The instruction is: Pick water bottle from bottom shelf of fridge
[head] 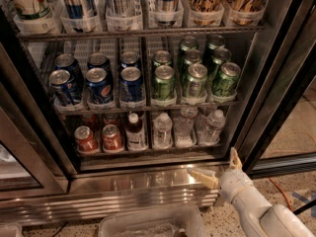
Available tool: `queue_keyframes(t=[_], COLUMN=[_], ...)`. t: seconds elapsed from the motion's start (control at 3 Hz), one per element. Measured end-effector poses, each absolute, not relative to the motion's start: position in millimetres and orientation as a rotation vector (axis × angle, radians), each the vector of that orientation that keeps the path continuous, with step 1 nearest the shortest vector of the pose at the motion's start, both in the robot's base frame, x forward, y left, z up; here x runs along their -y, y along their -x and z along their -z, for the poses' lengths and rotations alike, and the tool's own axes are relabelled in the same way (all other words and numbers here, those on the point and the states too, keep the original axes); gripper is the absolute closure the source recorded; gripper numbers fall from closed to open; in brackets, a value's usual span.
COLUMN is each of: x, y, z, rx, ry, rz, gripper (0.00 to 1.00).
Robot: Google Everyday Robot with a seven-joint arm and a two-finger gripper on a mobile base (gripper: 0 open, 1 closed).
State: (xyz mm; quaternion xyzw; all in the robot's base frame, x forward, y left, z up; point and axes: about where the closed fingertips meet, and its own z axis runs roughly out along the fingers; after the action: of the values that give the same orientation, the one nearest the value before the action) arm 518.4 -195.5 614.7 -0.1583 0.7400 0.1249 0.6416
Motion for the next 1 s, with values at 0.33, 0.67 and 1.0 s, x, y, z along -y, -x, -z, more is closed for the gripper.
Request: queue_keyframes(t=[0.33, 0.67, 1.0], x=[195, 195, 196], y=[-518, -518, -530], z=[-615, -615, -612], rx=[-1.687, -1.687, -1.678], ry=[0.361, 0.361, 0.350], rz=[-0.285, -0.285, -0.274], gripper=[0.30, 0.22, 0.26])
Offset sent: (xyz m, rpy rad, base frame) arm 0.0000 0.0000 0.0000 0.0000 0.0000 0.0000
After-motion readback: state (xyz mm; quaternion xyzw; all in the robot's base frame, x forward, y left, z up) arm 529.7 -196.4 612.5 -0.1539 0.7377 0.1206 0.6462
